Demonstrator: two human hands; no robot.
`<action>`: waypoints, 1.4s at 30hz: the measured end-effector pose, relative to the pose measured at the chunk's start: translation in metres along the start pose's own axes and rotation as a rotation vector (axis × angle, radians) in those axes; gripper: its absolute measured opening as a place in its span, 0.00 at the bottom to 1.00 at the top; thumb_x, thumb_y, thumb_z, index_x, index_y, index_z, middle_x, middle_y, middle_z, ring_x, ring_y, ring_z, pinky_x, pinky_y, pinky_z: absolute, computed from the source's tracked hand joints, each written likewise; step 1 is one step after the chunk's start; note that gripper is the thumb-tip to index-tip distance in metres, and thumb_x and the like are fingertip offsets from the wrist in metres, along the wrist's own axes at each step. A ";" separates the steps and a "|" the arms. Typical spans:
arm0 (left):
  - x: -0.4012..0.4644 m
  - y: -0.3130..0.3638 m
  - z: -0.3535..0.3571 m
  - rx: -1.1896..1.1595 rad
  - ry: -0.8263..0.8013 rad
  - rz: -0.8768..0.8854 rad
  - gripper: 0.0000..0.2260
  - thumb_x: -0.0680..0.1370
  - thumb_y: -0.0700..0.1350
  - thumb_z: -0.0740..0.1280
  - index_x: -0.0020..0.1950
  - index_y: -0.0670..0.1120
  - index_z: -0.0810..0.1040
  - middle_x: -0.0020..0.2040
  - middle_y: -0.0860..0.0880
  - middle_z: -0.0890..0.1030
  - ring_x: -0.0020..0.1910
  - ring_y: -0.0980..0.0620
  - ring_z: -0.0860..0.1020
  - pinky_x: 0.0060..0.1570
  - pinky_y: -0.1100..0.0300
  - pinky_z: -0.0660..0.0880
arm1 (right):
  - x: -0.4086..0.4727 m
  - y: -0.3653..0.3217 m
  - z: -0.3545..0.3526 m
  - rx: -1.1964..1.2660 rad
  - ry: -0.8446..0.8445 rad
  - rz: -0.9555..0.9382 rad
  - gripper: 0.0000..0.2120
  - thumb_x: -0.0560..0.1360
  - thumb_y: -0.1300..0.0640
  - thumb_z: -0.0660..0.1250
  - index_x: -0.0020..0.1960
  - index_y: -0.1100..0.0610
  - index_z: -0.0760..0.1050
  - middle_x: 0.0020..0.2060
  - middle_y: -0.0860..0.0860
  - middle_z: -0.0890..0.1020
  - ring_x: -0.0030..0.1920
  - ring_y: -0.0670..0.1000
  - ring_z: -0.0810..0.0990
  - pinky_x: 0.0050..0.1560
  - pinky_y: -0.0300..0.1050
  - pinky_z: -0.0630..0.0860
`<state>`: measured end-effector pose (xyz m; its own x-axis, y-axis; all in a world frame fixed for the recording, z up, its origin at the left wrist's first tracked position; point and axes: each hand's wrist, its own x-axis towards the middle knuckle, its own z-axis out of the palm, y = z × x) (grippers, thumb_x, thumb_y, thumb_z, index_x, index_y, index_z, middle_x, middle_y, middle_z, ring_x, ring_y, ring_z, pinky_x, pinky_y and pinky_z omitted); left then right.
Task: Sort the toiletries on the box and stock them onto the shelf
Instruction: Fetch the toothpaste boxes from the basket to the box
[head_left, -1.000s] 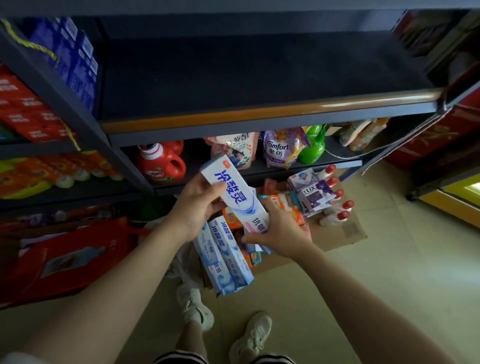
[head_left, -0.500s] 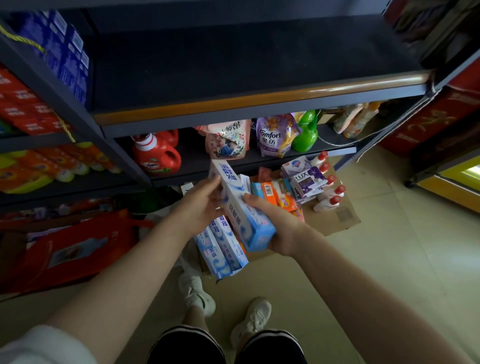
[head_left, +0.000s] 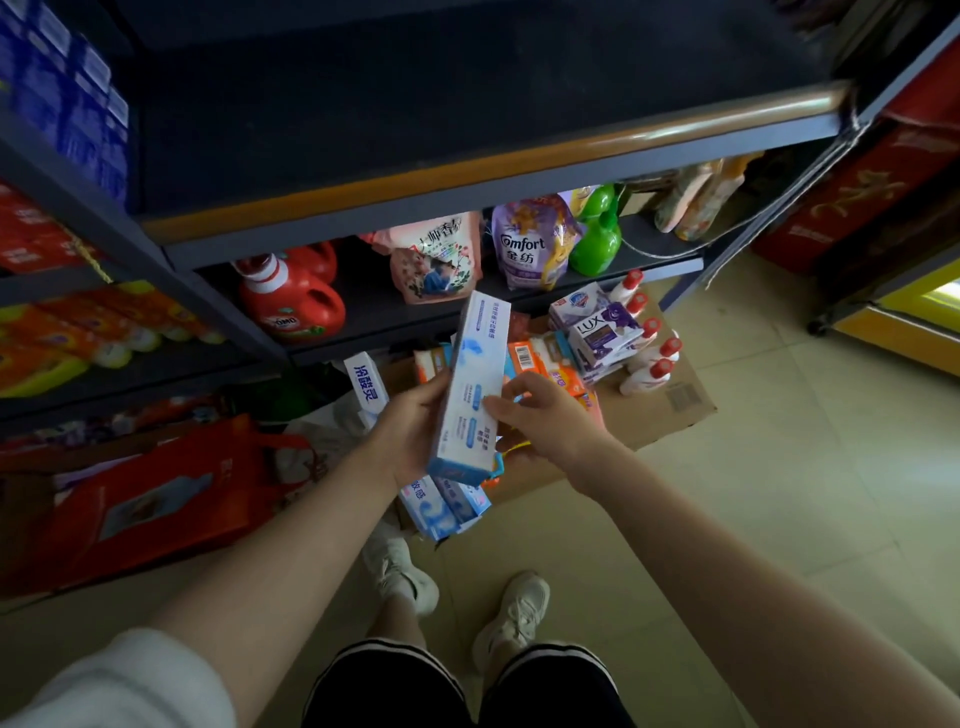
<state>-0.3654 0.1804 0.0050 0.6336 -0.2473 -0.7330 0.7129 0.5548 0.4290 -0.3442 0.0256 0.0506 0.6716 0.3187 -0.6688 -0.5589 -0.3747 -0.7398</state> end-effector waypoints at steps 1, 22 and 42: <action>0.001 -0.001 0.001 -0.001 0.003 0.004 0.19 0.80 0.55 0.53 0.63 0.46 0.74 0.47 0.46 0.84 0.43 0.50 0.83 0.45 0.54 0.74 | 0.000 0.003 -0.002 -0.003 0.025 -0.026 0.05 0.77 0.54 0.65 0.46 0.54 0.71 0.36 0.47 0.80 0.32 0.45 0.80 0.33 0.39 0.78; -0.037 0.008 -0.062 1.748 0.436 0.884 0.30 0.69 0.54 0.71 0.66 0.42 0.70 0.60 0.44 0.76 0.56 0.46 0.75 0.51 0.52 0.75 | 0.044 -0.002 0.020 0.438 0.123 -0.090 0.09 0.77 0.52 0.65 0.51 0.57 0.72 0.38 0.51 0.81 0.32 0.48 0.78 0.35 0.41 0.74; -0.018 0.034 -0.134 1.208 0.863 0.728 0.24 0.74 0.50 0.68 0.64 0.39 0.67 0.56 0.42 0.74 0.53 0.44 0.76 0.45 0.54 0.74 | 0.140 0.111 0.037 -0.569 0.281 0.276 0.17 0.77 0.54 0.63 0.60 0.65 0.72 0.54 0.60 0.78 0.55 0.59 0.76 0.47 0.43 0.67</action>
<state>-0.3932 0.3097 -0.0378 0.8690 0.4869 -0.0881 0.4285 -0.6516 0.6260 -0.3306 0.0610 -0.1282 0.6851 -0.0622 -0.7258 -0.4364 -0.8328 -0.3405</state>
